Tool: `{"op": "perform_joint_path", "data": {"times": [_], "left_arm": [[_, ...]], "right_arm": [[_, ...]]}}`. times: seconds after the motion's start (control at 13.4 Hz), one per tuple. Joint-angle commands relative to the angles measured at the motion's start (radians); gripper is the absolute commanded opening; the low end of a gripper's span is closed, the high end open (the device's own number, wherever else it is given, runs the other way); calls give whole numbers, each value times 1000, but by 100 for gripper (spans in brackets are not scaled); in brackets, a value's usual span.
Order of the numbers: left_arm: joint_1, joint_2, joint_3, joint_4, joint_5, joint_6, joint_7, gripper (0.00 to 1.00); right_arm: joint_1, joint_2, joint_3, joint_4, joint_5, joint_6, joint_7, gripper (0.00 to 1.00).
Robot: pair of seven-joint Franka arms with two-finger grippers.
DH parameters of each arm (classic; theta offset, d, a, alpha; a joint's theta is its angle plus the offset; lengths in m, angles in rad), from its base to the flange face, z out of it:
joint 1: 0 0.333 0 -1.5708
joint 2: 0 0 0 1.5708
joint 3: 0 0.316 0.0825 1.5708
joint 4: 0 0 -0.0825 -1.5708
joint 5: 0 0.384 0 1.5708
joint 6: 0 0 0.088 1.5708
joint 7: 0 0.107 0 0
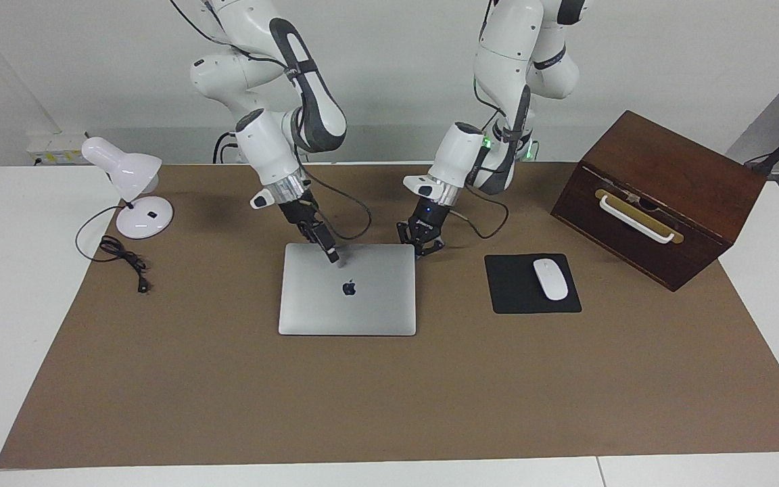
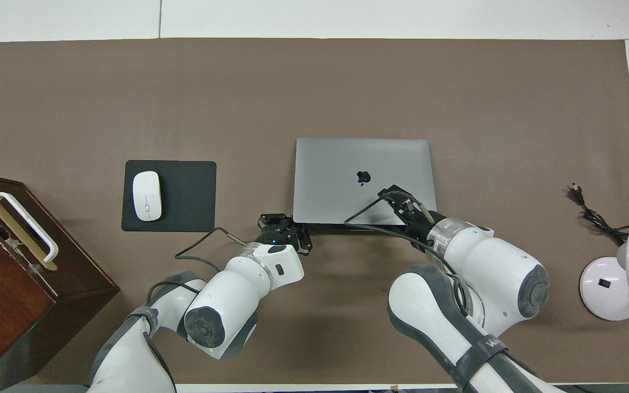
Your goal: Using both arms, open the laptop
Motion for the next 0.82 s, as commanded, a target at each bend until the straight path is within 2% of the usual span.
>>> {"op": "perform_joint_path", "data": {"times": [0.0, 0.75], "left_arm": [[-19, 37, 19, 17, 6, 18, 38, 0], [-12, 45, 19, 17, 5, 18, 86, 0]], "right_arm": [[-15, 30, 5, 47, 27, 26, -20, 100], [-55, 121, 4, 249, 26, 18, -59, 100]]}}
